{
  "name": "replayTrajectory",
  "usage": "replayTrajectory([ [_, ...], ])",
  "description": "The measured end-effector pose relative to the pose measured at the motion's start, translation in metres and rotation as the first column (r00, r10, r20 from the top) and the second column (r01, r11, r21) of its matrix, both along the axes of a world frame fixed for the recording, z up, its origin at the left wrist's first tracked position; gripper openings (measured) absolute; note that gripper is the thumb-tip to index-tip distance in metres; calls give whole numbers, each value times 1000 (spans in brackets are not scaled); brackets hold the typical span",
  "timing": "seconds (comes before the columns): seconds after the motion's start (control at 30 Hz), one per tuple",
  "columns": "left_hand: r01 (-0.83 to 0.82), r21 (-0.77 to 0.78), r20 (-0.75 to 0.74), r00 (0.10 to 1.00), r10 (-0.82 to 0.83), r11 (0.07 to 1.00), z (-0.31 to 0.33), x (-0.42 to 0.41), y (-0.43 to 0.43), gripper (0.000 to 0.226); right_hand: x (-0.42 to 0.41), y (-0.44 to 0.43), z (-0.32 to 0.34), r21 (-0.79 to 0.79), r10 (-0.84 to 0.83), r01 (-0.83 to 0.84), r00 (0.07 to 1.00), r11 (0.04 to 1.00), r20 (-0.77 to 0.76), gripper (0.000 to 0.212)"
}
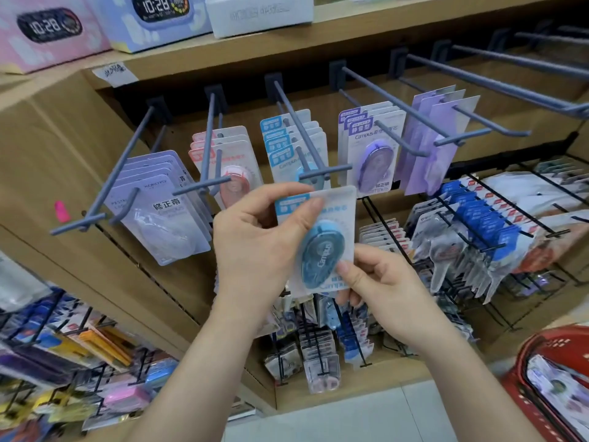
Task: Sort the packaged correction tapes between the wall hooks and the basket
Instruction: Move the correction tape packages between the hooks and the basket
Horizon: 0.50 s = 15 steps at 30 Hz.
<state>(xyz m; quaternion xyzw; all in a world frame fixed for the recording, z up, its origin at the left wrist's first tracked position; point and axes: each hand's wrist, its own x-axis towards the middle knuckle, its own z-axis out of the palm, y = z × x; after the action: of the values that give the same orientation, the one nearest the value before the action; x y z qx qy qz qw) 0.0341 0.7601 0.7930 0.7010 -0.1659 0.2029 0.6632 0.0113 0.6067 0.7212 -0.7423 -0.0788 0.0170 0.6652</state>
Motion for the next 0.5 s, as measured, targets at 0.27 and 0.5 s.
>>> replayTrajectory([
  [0.27, -89, -52, 18, 996, 90, 995, 1, 17, -13, 26, 5, 9, 4, -41, -140, 141, 990, 989, 21, 24],
  [0.5, -36, -184, -189, 982, 1, 982, 1, 27, -12, 16, 4, 14, 5, 41, -145, 147, 988, 988, -45, 26],
])
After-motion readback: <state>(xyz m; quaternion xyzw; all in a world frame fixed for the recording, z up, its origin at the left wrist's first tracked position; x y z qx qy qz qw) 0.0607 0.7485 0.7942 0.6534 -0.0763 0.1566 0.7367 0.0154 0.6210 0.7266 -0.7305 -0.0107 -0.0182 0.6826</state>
